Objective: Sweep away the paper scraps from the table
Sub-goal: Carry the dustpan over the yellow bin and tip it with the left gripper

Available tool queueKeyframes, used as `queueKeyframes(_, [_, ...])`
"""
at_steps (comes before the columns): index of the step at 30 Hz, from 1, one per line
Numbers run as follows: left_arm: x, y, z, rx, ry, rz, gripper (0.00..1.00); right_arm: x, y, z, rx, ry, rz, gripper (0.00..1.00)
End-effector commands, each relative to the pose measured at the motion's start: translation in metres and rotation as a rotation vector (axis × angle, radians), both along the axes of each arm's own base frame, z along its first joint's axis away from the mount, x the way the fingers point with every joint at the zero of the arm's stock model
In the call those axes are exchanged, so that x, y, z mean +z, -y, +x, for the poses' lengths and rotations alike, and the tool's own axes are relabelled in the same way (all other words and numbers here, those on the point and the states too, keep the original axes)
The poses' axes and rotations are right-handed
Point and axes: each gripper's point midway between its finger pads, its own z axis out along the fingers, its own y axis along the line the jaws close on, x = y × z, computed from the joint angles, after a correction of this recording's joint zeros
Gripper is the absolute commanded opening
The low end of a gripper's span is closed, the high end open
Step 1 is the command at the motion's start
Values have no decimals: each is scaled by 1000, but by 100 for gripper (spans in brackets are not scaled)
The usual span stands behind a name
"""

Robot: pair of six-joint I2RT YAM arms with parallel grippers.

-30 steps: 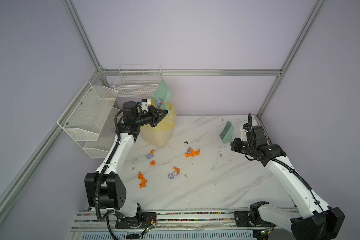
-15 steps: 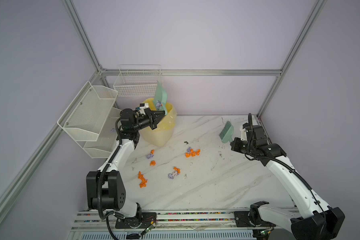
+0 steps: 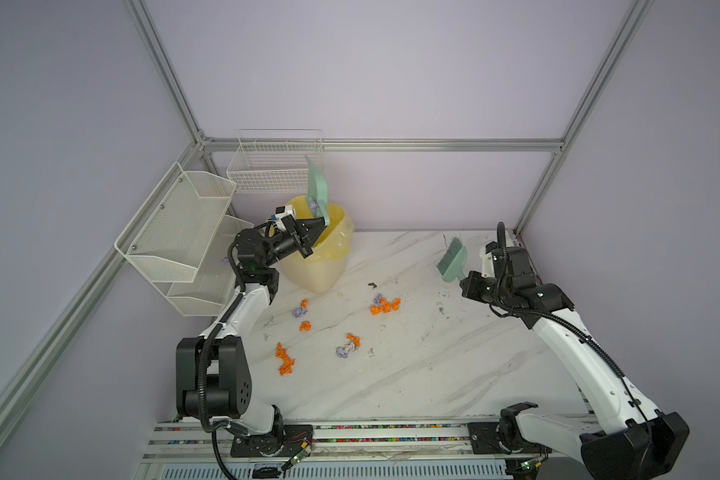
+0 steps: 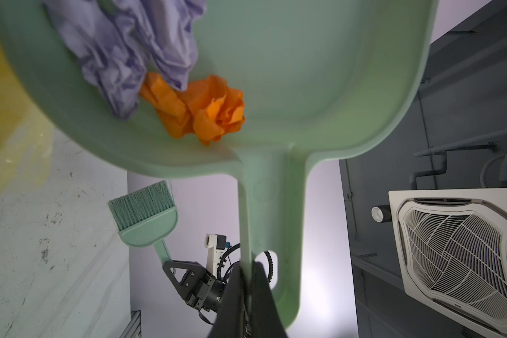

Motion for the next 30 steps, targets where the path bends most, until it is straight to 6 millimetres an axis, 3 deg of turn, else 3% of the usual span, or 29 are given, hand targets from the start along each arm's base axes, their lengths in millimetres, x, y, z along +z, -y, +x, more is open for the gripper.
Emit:
queueKeyframes(1, [1,-4,-8,-4,32,-32,0,15,-1,5,-2,39,15,0])
queueKeyframes(21, [-3,-19,-21,-15,15,-260,0,25,-2,7,3,42,9,0])
queueKeyframes(30, [-11,-11,-23,-32,13,-137,0,23,-1,7,5,34,2,0])
